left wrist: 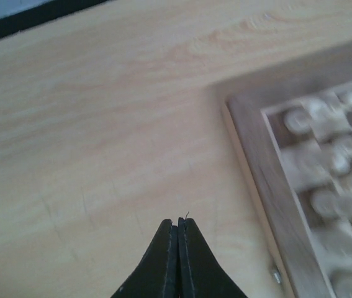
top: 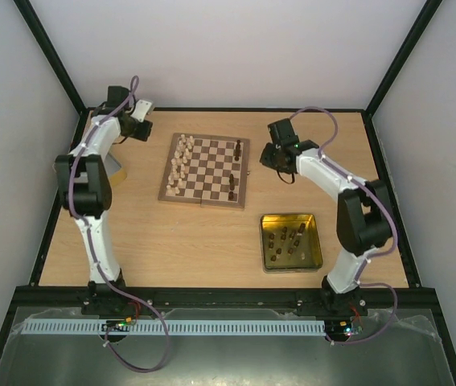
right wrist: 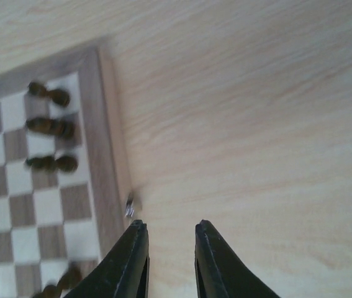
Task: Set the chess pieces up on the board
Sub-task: Move the chessboard to the center of the board.
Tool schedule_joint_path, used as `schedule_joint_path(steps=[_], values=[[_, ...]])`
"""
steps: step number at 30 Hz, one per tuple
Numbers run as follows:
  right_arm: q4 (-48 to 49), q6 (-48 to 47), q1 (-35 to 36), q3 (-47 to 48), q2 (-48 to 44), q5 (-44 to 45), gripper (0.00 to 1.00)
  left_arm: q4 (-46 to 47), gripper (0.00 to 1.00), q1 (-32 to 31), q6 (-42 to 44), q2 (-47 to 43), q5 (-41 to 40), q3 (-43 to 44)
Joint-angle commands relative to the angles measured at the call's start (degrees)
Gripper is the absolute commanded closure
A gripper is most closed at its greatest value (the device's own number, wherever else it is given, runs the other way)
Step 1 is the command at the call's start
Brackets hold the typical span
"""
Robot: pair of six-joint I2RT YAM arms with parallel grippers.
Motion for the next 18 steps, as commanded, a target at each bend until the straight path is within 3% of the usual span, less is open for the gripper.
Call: schedule_joint_path(steps=[1, 5, 10, 18], values=[[2.7, -0.7, -4.1, 6.3, 7.1, -2.7, 0.81, -5.2, 0.98, 0.3, -3.6, 11.2, 3.4, 14.2], [2.9, -1.4, -5.9, 11.4, 14.5, -4.1, 0.85, -5.4, 0.98, 0.9, -6.3, 19.2, 8.8, 22.3], [2.6, -1.7, -6.1, 14.9, 20.3, -3.4, 0.98, -0.8, 0.98, 1.2, -10.5, 24.5, 13.0, 25.3], [3.9, -1.1, -6.1, 13.9, 22.5, -5.1, 0.98, 6.8, 0.98, 2.7, -20.1, 30.3, 20.5, 28.5]])
